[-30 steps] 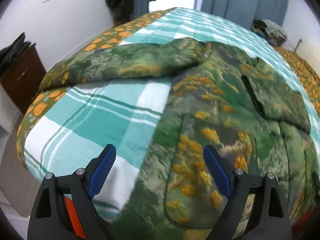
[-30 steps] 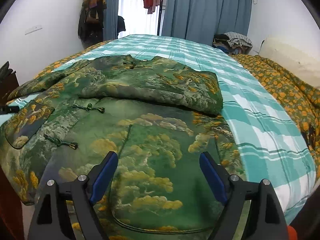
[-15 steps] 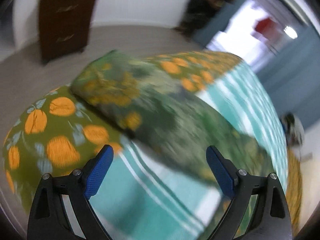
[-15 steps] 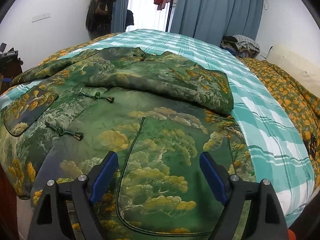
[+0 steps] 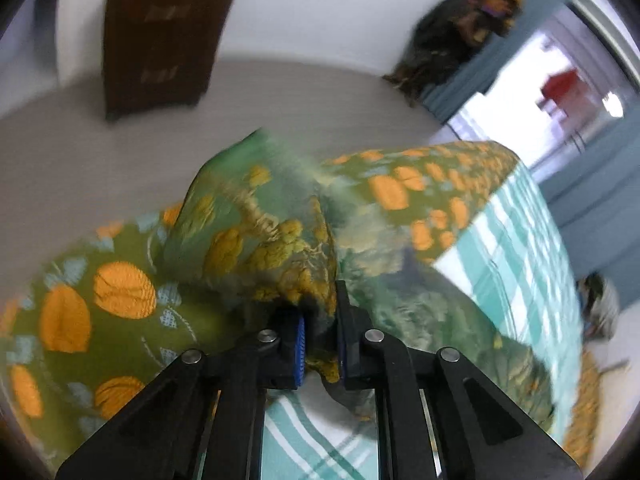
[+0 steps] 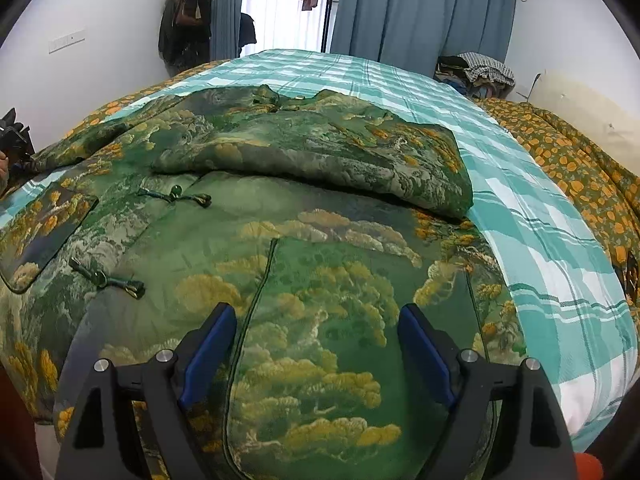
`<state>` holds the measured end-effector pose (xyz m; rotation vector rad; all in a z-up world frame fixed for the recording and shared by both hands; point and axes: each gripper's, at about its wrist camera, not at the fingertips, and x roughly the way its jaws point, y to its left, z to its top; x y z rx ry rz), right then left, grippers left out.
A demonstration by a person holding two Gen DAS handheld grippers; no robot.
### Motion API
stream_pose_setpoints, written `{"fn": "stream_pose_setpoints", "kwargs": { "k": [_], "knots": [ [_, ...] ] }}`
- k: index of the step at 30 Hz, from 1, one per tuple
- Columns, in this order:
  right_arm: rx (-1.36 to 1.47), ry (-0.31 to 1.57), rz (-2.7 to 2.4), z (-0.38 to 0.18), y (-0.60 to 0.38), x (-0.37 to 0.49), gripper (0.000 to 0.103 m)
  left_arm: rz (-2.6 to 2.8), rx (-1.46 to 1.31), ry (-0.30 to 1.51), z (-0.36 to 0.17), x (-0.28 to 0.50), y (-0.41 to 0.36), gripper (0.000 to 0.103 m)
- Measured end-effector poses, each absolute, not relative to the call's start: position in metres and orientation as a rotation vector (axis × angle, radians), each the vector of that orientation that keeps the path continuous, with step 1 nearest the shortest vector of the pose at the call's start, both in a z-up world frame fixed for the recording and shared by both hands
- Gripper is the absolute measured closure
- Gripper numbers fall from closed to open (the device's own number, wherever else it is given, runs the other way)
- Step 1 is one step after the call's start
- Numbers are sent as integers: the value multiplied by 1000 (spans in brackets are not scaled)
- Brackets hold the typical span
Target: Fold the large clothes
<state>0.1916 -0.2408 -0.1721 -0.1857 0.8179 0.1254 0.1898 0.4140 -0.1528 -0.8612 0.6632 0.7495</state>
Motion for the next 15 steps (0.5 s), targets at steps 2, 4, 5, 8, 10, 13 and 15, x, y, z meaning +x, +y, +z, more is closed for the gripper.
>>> {"fn": "stream_pose_setpoints", "kwargs": {
  "k": [2, 4, 5, 8, 10, 13, 15],
  "knots": [
    [-165, 810, 137, -169, -243, 191, 17, 708, -719, 656, -124, 201, 390, 94],
    [-145, 803, 146, -165, -245, 189, 17, 645, -564, 636, -92, 214, 352, 94],
    [-132, 798, 150, -163, -247, 188, 17, 610, -503, 624, -79, 221, 334, 94],
    [-98, 788, 152, -157, -254, 187, 17, 460, -305, 585, -37, 248, 260, 94],
    [-75, 779, 144, -154, -260, 187, 17, 344, -176, 558, -17, 265, 199, 94],
    [-52, 762, 127, -150, -269, 185, 17, 192, -32, 525, -5, 283, 113, 94],
    [-43, 754, 117, -148, -274, 184, 17, 115, 45, 526, -11, 291, 65, 94]
  ]
}}
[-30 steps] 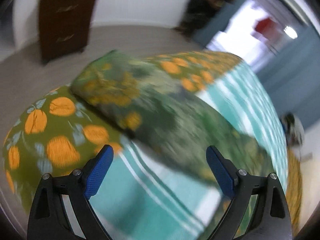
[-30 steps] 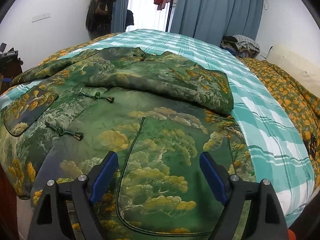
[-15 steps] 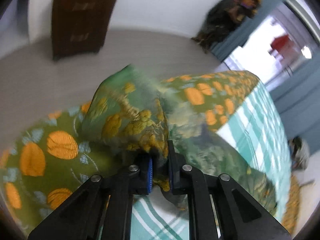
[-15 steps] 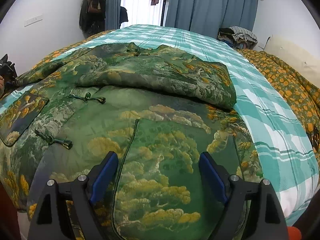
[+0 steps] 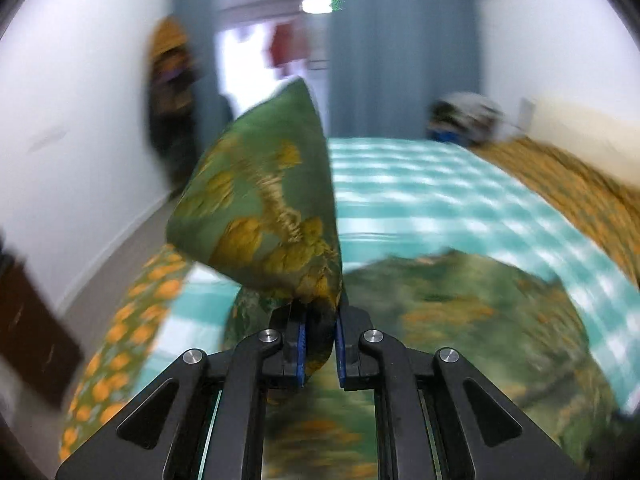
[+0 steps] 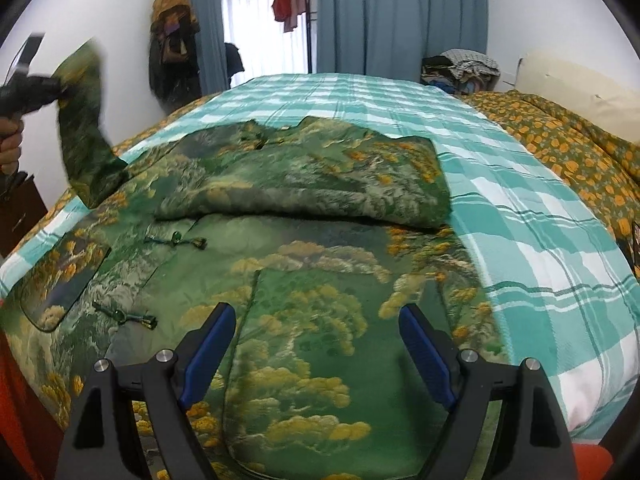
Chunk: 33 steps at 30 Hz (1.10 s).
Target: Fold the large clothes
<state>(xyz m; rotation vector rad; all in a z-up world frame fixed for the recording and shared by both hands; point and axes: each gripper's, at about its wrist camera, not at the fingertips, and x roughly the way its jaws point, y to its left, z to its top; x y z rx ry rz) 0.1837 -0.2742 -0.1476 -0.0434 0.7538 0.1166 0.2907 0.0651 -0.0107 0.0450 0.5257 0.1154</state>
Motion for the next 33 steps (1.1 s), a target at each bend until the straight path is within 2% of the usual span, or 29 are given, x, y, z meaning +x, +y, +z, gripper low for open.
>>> {"fn": "stream_pose_setpoints", "kwargs": {
  "k": [3, 5, 7, 9, 11, 13, 15, 19, 20, 23, 26, 28, 29, 30, 33],
  "knots": [
    [-23, 740, 104, -143, -283, 182, 17, 0, 164, 574, -47, 298, -11, 93],
    [-7, 734, 103, -140, -288, 180, 17, -57, 204, 648, -79, 300, -39, 87],
    [18, 738, 118, -139, -293, 180, 17, -105, 231, 762, -119, 300, -62, 68],
    [55, 751, 137, -138, -297, 181, 17, -110, 237, 856, -150, 293, -70, 59],
    [103, 763, 167, -133, -301, 186, 17, -114, 213, 874, -159, 271, -66, 49],
    [174, 764, 206, -127, -304, 196, 17, -125, 179, 859, -154, 251, -55, 29],
    [264, 787, 259, -121, -303, 217, 17, -110, 139, 838, -147, 225, -34, 25],
    [490, 866, 431, -121, -280, 279, 18, -48, 29, 827, -140, 203, 8, 23],
    [537, 889, 460, -124, -269, 297, 21, -32, 2, 824, -140, 201, 16, 22],
    [548, 948, 481, -133, -233, 335, 29, 19, -87, 823, -142, 191, 45, 22],
    [526, 1032, 449, -150, -204, 360, 30, 56, -159, 839, -151, 181, 65, 21],
    [516, 1103, 410, -164, -189, 373, 45, 74, -187, 862, -157, 180, 73, 21],
    [483, 1114, 377, -166, -183, 376, 68, 79, -201, 870, -159, 180, 76, 21],
    [429, 1100, 348, -162, -179, 378, 83, 80, -211, 873, -160, 182, 78, 21],
    [258, 914, 348, -119, -171, 383, 84, 69, -234, 858, -153, 184, 83, 21]
  ]
}}
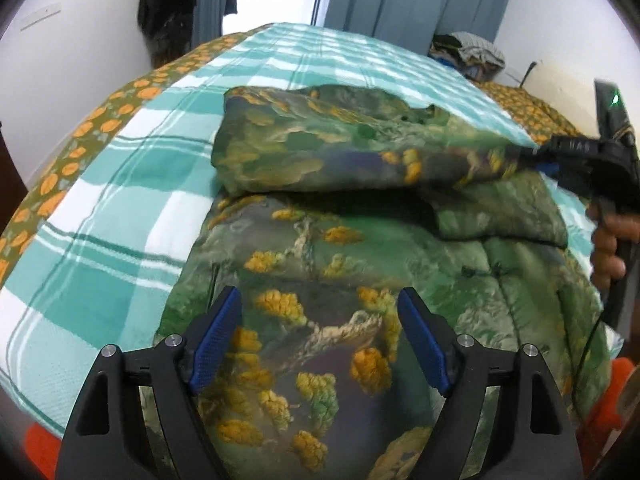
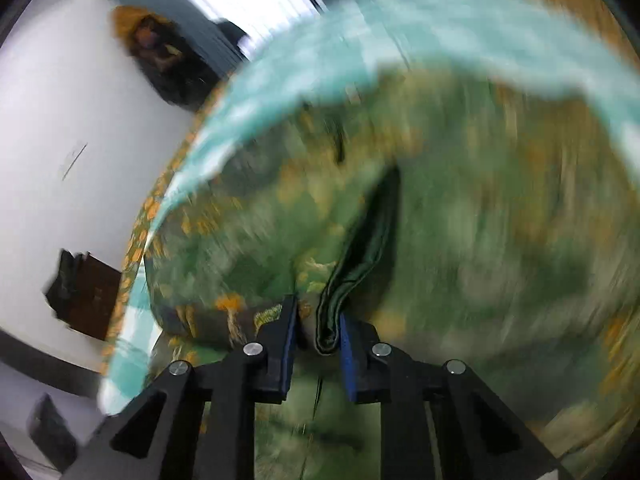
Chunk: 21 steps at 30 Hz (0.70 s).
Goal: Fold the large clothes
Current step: 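Grasp the jacket side edge with the right gripper and fold it inward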
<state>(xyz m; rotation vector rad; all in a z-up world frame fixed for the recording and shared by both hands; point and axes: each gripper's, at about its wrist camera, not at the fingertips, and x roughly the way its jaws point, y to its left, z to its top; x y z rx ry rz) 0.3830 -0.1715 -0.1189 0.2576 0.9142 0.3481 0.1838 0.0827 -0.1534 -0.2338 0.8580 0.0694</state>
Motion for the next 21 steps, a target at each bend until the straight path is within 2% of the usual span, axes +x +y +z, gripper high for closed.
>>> {"fn": "stream_pose_setpoints", "kwargs": {
  "k": [2, 4, 7, 8, 12, 16, 19, 21],
  "knots": [
    [188, 834, 344, -98, -174, 389, 84, 55, -248, 856, -150, 190, 81, 21],
    [148, 865, 333, -103, -179, 401, 84, 30, -253, 872, -149, 201, 74, 21],
    [51, 1010, 272, -145, -180, 407, 69, -9, -253, 883, -139, 216, 70, 21],
    [6, 1041, 253, -154, -179, 405, 58, -20, -260, 877, -135, 221, 72, 21],
    [-15, 899, 315, -129, -182, 381, 57, -37, -275, 859, -116, 267, 89, 18],
    [10, 814, 427, -98, -166, 395, 57, -7, -234, 875, -124, 321, 98, 18],
    [29, 912, 475, -121, -143, 423, 57, 59, -221, 905, -151, 348, 106, 24],
    [28, 1064, 463, -166, -132, 439, 57, 73, -232, 956, -178, 358, 110, 24]
  ]
}}
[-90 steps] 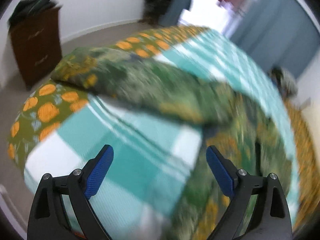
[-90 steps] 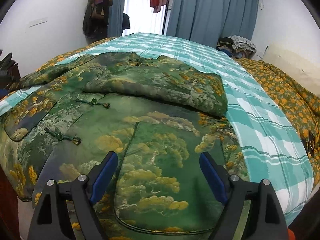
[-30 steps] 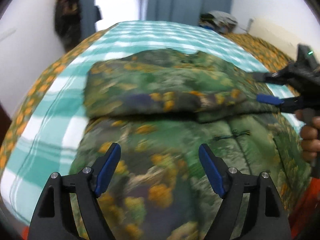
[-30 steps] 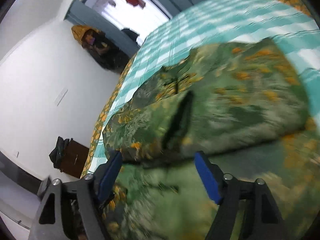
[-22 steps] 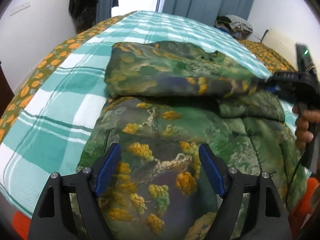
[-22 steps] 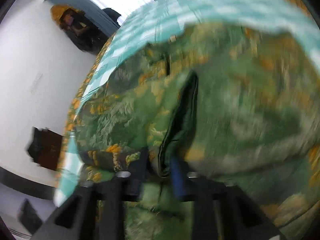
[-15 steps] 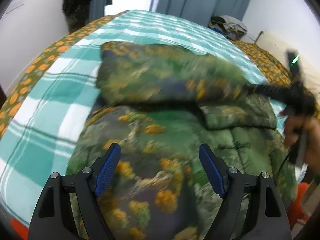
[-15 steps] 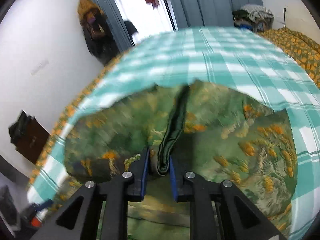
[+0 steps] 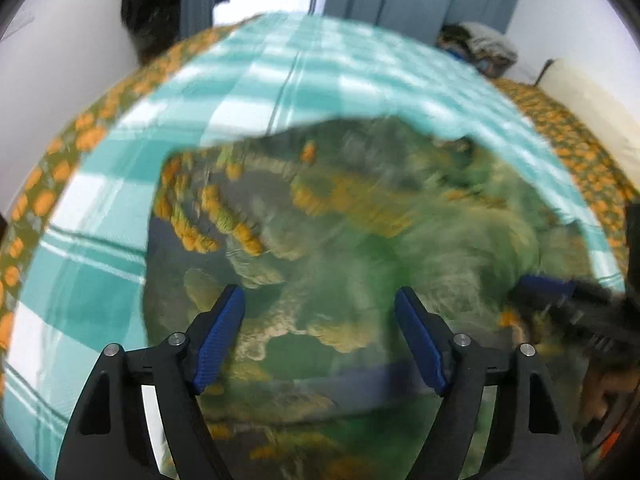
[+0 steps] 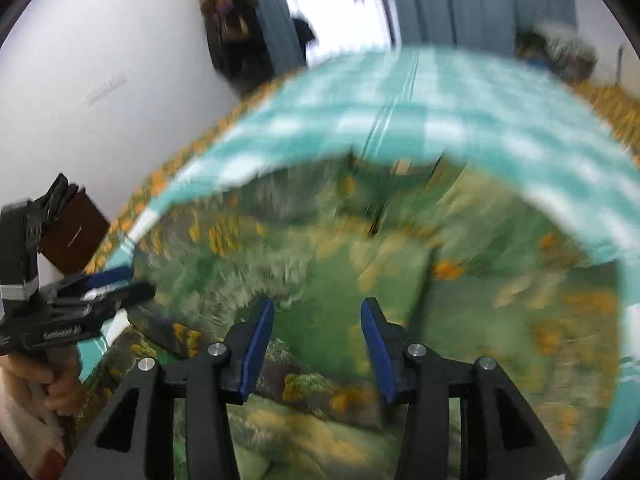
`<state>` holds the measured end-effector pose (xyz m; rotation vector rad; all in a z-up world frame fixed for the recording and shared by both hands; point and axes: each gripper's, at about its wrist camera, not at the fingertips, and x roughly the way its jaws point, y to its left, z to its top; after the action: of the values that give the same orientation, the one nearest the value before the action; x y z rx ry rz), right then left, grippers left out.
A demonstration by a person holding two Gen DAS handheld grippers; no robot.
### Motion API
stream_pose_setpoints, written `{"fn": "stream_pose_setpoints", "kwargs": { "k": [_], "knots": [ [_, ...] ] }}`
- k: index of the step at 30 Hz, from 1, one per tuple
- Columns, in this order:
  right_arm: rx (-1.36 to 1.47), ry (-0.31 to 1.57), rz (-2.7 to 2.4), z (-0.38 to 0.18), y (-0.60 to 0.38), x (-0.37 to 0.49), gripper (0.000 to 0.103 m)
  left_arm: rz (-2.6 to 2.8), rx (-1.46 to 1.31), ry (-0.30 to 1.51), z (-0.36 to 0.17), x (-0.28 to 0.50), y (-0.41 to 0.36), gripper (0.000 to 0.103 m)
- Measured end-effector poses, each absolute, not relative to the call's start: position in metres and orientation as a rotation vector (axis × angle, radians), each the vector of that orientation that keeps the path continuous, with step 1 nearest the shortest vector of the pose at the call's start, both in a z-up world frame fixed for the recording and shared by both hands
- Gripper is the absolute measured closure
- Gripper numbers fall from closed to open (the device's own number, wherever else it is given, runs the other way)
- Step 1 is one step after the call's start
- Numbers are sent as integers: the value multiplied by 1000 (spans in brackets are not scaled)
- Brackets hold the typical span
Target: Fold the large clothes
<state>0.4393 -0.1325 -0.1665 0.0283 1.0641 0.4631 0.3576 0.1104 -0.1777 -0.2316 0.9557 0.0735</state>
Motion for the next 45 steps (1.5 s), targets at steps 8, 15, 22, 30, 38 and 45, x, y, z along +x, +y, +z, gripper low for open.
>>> {"fn": "stream_pose_setpoints", "kwargs": {
  "k": [8, 15, 22, 30, 38, 45],
  "knots": [
    [81, 1052, 446, -207, -134, 428, 57, 37, -213, 974, -212, 350, 110, 23],
    [87, 1037, 455, -205, -139, 427, 57, -5, -278, 1068, -127, 318, 89, 18],
    [40, 1023, 435, -206, -131, 428, 57, 80, -250, 892, -94, 358, 97, 7],
    [47, 1021, 437, -206, -132, 427, 57, 204, -60, 934, -210, 431, 117, 1],
    [21, 986, 434, -208, -130, 422, 57, 143, -165, 911, -221, 428, 133, 1],
    [23, 974, 439, -200, -134, 417, 57, 139, -115, 942, -196, 407, 117, 1]
  ]
}}
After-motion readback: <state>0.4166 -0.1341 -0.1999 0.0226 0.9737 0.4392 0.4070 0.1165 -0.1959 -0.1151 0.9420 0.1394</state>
